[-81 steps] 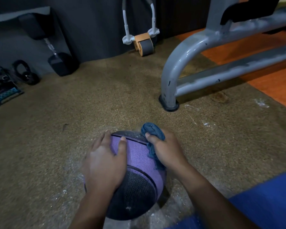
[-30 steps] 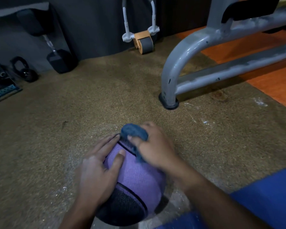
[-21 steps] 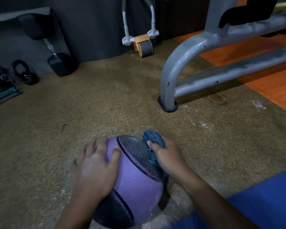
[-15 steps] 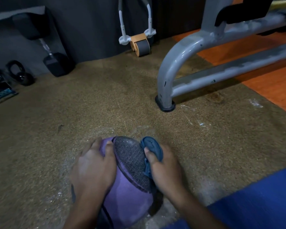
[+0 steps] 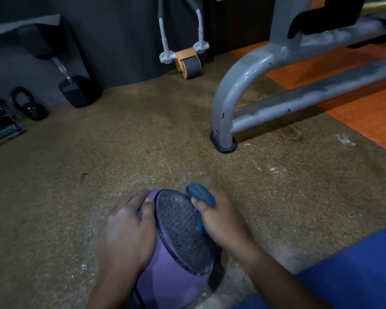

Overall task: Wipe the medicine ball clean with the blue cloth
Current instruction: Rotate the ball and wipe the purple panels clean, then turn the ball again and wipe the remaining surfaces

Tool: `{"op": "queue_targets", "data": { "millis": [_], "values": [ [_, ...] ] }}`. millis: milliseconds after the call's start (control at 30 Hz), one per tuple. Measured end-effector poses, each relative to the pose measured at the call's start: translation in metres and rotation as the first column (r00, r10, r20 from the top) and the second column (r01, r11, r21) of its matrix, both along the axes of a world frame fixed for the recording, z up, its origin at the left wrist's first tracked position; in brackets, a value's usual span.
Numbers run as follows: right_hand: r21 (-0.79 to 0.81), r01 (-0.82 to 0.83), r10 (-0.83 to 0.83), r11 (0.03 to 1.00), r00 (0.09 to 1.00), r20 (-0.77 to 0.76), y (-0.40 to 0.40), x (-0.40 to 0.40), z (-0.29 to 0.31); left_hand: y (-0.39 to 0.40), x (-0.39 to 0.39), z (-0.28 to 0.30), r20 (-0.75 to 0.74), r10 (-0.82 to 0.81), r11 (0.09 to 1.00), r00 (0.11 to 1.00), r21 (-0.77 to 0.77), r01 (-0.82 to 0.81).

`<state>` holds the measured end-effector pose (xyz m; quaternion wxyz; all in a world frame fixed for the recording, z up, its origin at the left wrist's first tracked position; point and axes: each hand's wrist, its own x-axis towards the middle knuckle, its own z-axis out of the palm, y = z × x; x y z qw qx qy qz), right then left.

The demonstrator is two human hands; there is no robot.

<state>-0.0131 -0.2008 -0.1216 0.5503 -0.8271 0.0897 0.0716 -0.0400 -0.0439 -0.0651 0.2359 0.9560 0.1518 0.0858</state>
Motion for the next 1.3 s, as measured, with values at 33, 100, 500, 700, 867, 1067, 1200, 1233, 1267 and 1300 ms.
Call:
{"op": "queue_targets", "data": {
  "millis": [33,100,500,700,867,1067,1200,1233,1267,1300],
  "values": [
    [-0.114,-0.041,0.051,0.993,0.995,0.091,0.002,-0.014,0.006,0.001,0.001,-0.001,0.009,-0.010,1.000,1.000,-0.002,0.010],
    [-0.284,-0.127,0.201,0.950,0.947,0.250,0.009,-0.039,0.024,0.003,0.002,-0.003,0.018,-0.048,0.999,0.999,-0.010,0.048],
    [-0.161,-0.136,0.143,0.978,0.989,0.032,0.001,-0.001,0.010,-0.002,0.000,-0.001,0.022,-0.014,1.000,1.000,-0.017,0.014],
    [-0.311,-0.229,0.308,0.922,0.923,0.232,0.024,-0.024,0.041,0.009,-0.005,-0.001,0.025,-0.031,0.994,0.999,-0.107,0.034],
    [0.057,-0.137,0.145,0.989,0.974,-0.173,0.010,0.047,0.003,0.004,-0.006,0.003,0.009,0.001,0.996,1.000,-0.093,0.000],
    [-0.290,-0.173,0.245,0.941,0.941,0.234,0.009,-0.035,0.028,0.001,0.002,0.002,-0.040,0.009,1.000,0.999,-0.022,-0.010],
    [-0.377,-0.209,0.336,0.902,0.888,0.313,0.020,-0.035,0.043,0.000,0.003,0.005,-0.045,-0.025,0.998,0.999,-0.057,0.022],
    [-0.323,-0.220,0.306,0.921,0.920,0.245,0.021,-0.019,0.039,-0.001,0.004,0.006,-0.049,-0.021,0.998,0.999,-0.053,0.018],
    [-0.233,-0.224,0.263,0.946,0.953,0.151,0.019,0.001,0.032,-0.001,0.004,0.006,-0.054,-0.018,0.999,0.998,-0.047,0.015],
    [-0.098,-0.205,0.211,0.974,0.976,0.053,0.016,0.020,0.027,-0.002,0.003,0.007,-0.052,-0.012,0.999,0.999,-0.045,0.010]
  ]
}}
